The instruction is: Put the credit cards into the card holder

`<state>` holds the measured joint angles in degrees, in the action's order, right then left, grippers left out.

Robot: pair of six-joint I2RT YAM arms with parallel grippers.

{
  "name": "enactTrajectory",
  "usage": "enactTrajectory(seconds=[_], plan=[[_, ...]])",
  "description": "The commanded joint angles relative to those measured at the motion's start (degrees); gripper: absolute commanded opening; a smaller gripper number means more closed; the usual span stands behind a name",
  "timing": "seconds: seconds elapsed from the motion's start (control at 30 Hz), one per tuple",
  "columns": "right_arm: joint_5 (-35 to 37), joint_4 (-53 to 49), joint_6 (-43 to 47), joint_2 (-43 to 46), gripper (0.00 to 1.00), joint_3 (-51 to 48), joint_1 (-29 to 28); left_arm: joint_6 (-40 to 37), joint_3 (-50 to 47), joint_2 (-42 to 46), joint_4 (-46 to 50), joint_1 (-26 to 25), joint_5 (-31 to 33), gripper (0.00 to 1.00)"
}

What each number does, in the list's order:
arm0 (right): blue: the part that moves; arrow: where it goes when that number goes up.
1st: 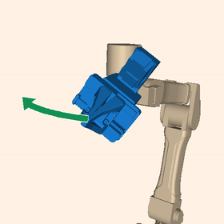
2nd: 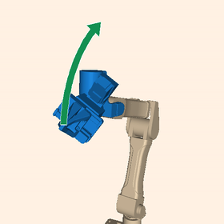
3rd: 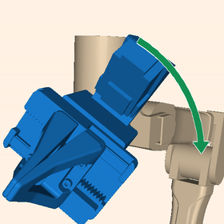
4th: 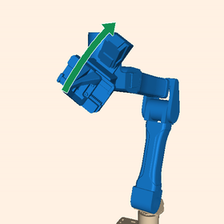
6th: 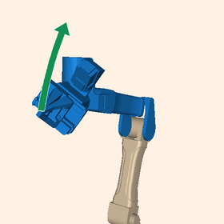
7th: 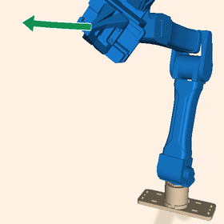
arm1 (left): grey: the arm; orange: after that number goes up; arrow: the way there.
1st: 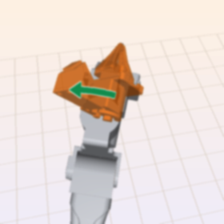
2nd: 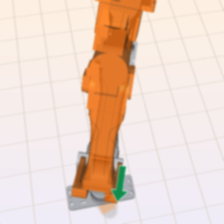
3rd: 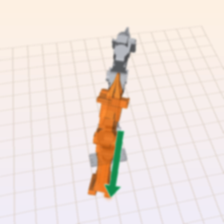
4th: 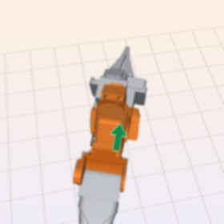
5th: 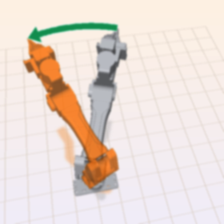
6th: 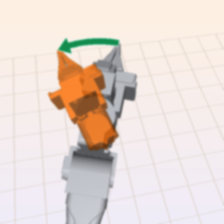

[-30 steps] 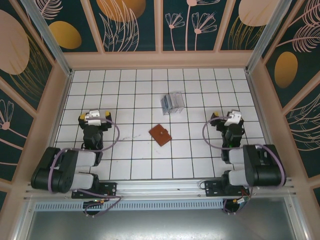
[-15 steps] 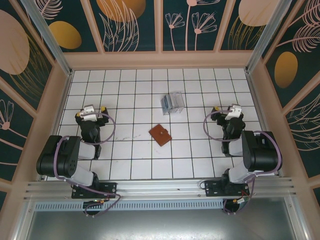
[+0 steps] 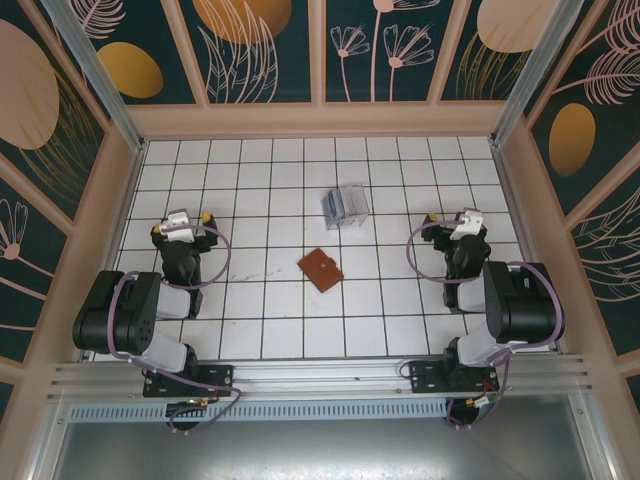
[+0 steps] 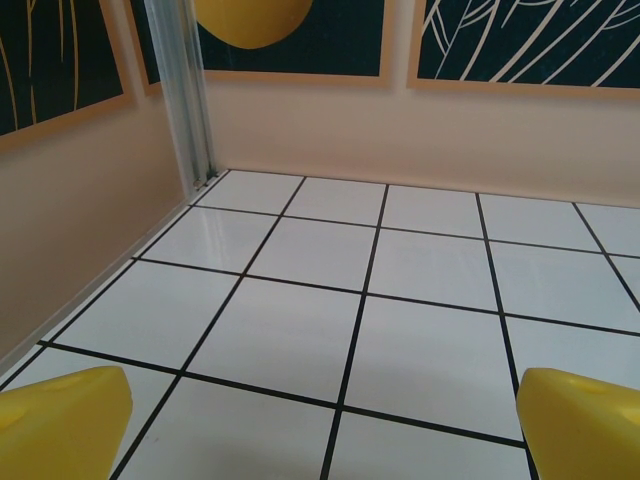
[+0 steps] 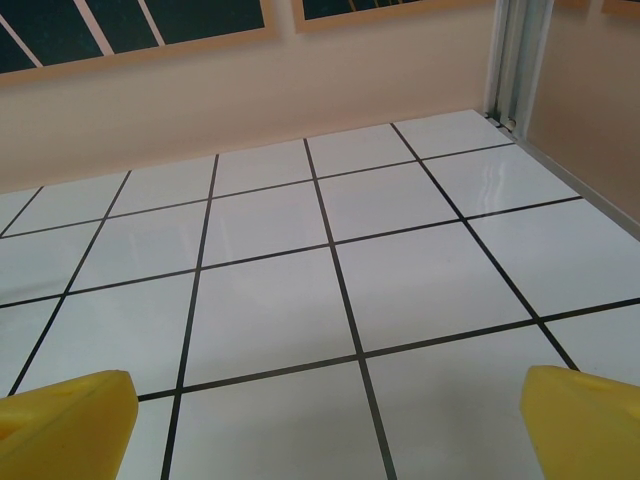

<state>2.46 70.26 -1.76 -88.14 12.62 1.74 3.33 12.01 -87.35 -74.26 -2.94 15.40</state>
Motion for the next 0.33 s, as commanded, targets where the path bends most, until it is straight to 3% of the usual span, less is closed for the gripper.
enactTrajectory(seconds=[0.0,0.3], plan=[[-1.32,0.98,0.70,-0.08,0.99,0.87,-0.07,1.06,0.39,0.25,-1.07,0.35,-0.63,0.99],[-1.37,1.11,0.74,0.00,0.99,0.76,-0.07,1.08,0.38,0.24,-1.06,0.39,-0.64,0.99]])
